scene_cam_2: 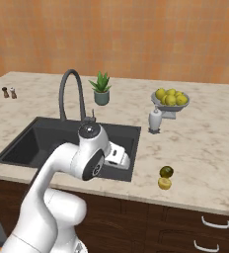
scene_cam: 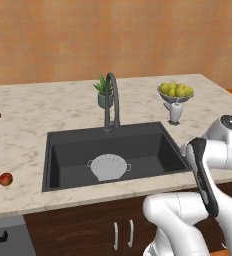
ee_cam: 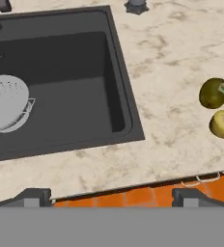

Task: Put the colander in the sink, put the kiwi, apple, kiwi in the colander, and turn on the sink faucet and pour water over the colander.

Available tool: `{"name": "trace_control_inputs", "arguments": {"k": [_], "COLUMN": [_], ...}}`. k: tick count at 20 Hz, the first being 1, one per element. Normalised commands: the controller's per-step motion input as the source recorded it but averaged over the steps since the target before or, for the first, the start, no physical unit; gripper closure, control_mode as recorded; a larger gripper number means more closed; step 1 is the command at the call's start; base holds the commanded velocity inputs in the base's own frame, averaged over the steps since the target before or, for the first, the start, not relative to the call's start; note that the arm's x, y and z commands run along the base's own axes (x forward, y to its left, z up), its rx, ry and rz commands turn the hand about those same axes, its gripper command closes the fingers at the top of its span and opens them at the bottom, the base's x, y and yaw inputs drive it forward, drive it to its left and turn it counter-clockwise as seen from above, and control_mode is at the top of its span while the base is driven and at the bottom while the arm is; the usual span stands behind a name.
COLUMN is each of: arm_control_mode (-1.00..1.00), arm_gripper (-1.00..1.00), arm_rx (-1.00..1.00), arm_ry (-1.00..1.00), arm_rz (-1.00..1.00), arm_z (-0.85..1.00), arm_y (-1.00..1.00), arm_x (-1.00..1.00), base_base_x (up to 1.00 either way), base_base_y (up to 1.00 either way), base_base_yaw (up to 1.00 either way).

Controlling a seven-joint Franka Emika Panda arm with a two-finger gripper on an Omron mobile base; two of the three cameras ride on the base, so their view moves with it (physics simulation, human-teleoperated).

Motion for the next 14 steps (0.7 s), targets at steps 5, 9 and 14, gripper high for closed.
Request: {"name": "trace_control_inputs", "arguments": {"k": [5, 9, 14], "arm_control_mode": [-1.00, -1.00, -1.00], "arm_gripper": [-1.00, -1.00, -1.00], "arm_rx": [0.07, 0.00, -0.01], "arm_ry": [0.06, 0.00, -0.01], "arm_rz": [-0.22, -0.13, 0.00], "arm_z": [0.07, -0.03, -0.22], "arm_y": [-1.00, -1.00, -0.96], "arm_x": [-0.26, -0.27, -0.07], "base_base_x": [0.00, 0.00, 0.00], "base_base_y": [0.00, 0.00, 0.00], "base_base_yaw": [0.00, 0.00, 0.00]}}
